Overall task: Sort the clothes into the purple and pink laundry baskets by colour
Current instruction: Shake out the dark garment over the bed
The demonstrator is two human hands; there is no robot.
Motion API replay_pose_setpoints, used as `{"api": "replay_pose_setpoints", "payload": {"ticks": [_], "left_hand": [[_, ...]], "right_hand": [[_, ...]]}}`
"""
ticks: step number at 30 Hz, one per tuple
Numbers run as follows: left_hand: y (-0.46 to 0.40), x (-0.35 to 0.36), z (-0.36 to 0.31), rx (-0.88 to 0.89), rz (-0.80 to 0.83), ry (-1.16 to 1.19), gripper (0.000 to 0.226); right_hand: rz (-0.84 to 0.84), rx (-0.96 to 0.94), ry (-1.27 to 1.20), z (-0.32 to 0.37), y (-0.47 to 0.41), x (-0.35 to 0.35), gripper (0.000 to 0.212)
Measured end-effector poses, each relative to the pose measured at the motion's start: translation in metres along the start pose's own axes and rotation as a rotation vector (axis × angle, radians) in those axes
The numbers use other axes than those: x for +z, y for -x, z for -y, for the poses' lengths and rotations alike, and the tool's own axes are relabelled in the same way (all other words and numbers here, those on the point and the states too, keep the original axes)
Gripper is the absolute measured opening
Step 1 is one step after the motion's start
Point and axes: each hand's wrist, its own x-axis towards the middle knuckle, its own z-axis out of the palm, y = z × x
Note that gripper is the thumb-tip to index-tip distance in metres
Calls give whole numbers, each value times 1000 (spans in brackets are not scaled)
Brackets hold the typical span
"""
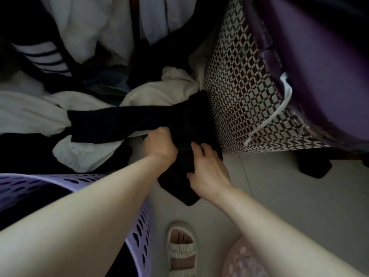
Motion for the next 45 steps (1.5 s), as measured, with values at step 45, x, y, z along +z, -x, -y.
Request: {"api": "replay_pose_setpoints", "payload": {"ticks": [45], "left_hand": [[460, -560, -43, 554, -598, 249, 14]], "right_hand": [[-832, -267, -314, 313, 446, -399, 11]]}}
